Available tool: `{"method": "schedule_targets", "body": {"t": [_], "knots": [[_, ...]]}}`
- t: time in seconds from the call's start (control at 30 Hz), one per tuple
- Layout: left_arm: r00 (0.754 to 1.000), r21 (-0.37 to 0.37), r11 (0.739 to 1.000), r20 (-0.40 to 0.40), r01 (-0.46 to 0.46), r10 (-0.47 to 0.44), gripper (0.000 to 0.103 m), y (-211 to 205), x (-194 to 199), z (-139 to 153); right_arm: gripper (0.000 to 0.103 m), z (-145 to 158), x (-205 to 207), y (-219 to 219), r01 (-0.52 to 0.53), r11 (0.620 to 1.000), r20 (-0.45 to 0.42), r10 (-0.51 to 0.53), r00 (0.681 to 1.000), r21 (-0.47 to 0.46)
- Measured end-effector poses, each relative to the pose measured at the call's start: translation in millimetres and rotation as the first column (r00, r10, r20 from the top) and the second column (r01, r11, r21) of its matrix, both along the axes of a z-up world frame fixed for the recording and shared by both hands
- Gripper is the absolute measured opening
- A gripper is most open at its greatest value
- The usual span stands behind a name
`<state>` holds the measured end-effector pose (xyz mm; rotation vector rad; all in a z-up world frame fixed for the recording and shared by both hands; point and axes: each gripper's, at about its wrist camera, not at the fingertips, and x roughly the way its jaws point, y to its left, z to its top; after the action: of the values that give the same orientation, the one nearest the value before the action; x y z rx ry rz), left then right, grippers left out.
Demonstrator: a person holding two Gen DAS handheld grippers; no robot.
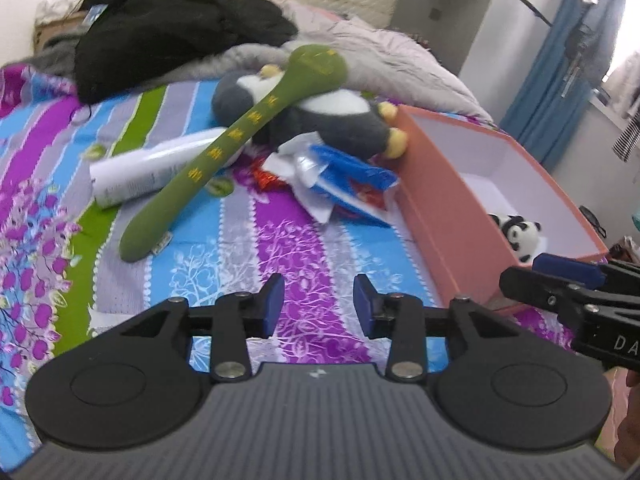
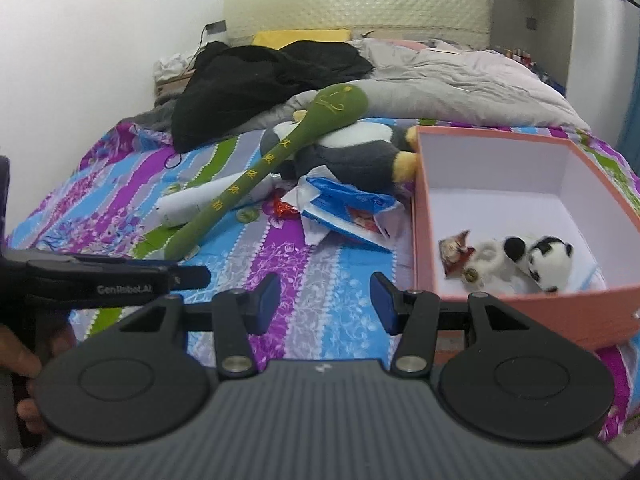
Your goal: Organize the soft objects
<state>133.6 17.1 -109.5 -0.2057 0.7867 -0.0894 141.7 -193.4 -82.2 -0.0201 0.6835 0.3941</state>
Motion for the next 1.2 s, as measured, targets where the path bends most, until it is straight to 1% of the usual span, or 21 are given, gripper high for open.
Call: {"method": "schedule_targets", "body": {"t": [0.17,0.27,0.4,0.47,0.6,0.7,0.83,0.93,1.03,1.13,1.2], "knots": [[0.999,-0.02,0.999,-0.031,-0.034,0.033,0.044,15.0,24.2,-23.8,0.052,-8.3,32.8,14.0,-0.003,1.0,0.009,0.004,1.0,-0.018],[0.998,-0.06,0.997,-0.052,-0.043,0.04,0.044,22.8,43.8,-40.2,0.052,-12.9,58.4,22.9,-0.02,0.999,0.006,0.02,1.0,-0.031],[0.997,-0.105,0.993,-0.063,-0.051,0.044,0.044,26.6,71.4,-60.1,0.052,-18.6,96.1,35.7,-0.02,0.997,-0.008,0.02,1.0,-0.073],[0.997,-0.128,0.99,-0.069,-0.052,0.043,0.044,26.9,86.0,-69.4,0.052,-21.0,114.7,40.6,-0.025,0.996,-0.023,0.023,0.999,-0.084],[0.998,-0.178,0.983,-0.064,-0.037,0.026,0.044,25.0,117.7,-85.2,0.052,-26.4,153.4,50.0,-0.038,0.988,-0.045,0.032,0.998,-0.152],[0.998,-0.201,0.979,-0.061,-0.017,0.005,0.044,22.4,140.9,-93.8,0.052,-34.9,179.8,56.8,-0.099,0.979,-0.091,0.084,0.992,-0.176],[0.998,-0.204,0.979,-0.06,0.005,-0.018,0.043,16.6,167.1,-104.5,0.052,-52.0,206.7,66.3,-0.171,0.953,-0.149,0.137,0.979,-0.252],[0.998,-0.217,0.976,-0.062,0.017,-0.031,0.043,14.6,181.8,-112.9,0.052,-60.1,216.9,76.0,-0.228,0.911,-0.152,0.186,0.971,-0.342],[0.995,-0.213,0.977,-0.087,0.019,-0.038,0.043,12.7,194.1,-123.4,0.052,-66.3,229.6,81.4,-0.273,0.893,-0.187,0.218,0.958,-0.357],[0.994,-0.212,0.977,-0.095,0.024,-0.045,0.042,11.9,201.7,-131.8,0.052,-71.5,237.6,89.2,-0.312,0.858,-0.192,0.253,0.948,-0.408],[0.995,-0.218,0.976,-0.09,0.025,-0.046,0.036,12.5,205.8,-134.4,0.052,-75.4,244.0,93.0,-0.359,0.839,-0.23,0.286,0.93,-0.41]]}}
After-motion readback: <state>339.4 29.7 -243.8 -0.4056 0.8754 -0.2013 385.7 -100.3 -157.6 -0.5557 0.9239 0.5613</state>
